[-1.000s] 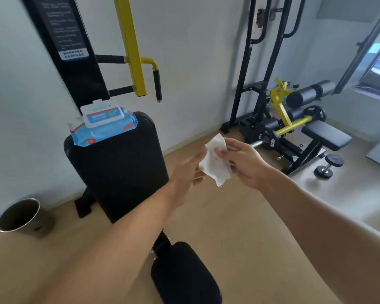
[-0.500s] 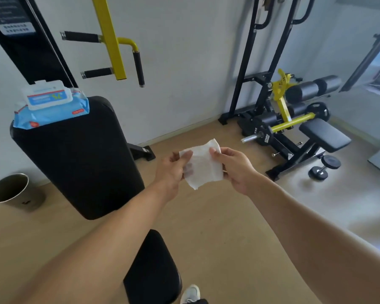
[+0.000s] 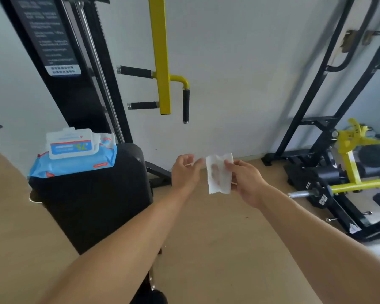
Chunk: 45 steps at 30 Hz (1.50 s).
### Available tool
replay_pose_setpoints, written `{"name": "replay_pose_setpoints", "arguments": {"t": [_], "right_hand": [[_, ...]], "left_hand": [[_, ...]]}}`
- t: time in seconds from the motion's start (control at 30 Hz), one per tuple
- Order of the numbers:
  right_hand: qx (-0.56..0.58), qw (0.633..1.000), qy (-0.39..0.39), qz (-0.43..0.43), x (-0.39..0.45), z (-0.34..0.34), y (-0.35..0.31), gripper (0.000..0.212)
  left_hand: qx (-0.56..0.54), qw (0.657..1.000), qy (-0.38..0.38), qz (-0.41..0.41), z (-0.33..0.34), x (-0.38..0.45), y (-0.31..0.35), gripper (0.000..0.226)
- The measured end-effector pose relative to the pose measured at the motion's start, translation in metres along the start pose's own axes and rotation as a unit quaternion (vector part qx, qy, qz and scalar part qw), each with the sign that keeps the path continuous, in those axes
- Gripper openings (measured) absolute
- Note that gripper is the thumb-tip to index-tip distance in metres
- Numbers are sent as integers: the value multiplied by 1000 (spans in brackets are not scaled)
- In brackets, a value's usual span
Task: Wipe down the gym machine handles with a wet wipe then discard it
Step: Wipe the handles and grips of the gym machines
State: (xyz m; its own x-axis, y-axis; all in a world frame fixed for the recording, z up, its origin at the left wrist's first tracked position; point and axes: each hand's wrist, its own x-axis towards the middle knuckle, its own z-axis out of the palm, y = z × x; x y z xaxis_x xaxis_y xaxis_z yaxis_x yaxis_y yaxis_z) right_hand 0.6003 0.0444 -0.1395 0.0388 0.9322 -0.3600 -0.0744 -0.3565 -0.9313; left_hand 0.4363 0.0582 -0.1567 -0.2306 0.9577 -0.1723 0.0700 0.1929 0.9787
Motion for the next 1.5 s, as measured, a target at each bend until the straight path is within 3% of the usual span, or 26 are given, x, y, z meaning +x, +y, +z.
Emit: {"name": "replay_pose_setpoints", "arguments": {"t": [0.13, 0.43, 0.7, 0.83, 0.9, 0.97, 1.03, 1.07, 1.13, 1.27, 1.3, 1.37, 1.43, 1.5], "right_hand": [[33, 999, -12, 37, 74, 30, -19, 27], [84, 994, 0, 67, 249, 65, -76, 17], [86, 996, 25, 4, 363, 82, -153, 17], [86, 990, -75, -85, 362, 130, -189, 22], [34, 986, -147, -74, 353, 160, -202, 17], [-25, 979, -192, -62, 343, 189, -215, 16], [-62, 972, -178, -142, 340, 218, -227, 13], [-84, 958, -152, -227, 338, 231, -234, 19], [-127, 897, -110, -409, 335, 255, -247, 25], [-297, 717, -88, -624, 349, 293, -253, 28], [-374, 673, -87, -632, 356, 300, -250, 31], [-510, 629, -118, -575, 367, 308, -242, 34], [-552, 610, -157, -546, 372, 305, -236, 29], [-551, 593, -186, -557, 371, 300, -236, 26]], "left_hand": [[7, 999, 39, 13, -2, 61, 18, 23], [97, 988, 105, 55, 12, 223, 73, 49], [102, 981, 163, 32, 4, 331, 113, 69], [28, 956, 289, 32, -17, 356, 113, 55], [-37, 934, 353, 38, -33, 361, 118, 47], [-79, 920, 384, 31, -52, 363, 122, 47], [-85, 924, 372, 28, -70, 367, 123, 50], [-83, 930, 356, 30, -78, 369, 122, 51], [-80, 944, 319, 37, -90, 372, 122, 50], [-123, 950, 282, 55, -107, 374, 124, 48], [-139, 949, 276, 60, -112, 374, 123, 48], [-137, 957, 248, 64, -122, 374, 122, 56], [-115, 967, 217, 63, -129, 373, 125, 62], [-139, 963, 221, 65, -132, 373, 126, 52]]}}
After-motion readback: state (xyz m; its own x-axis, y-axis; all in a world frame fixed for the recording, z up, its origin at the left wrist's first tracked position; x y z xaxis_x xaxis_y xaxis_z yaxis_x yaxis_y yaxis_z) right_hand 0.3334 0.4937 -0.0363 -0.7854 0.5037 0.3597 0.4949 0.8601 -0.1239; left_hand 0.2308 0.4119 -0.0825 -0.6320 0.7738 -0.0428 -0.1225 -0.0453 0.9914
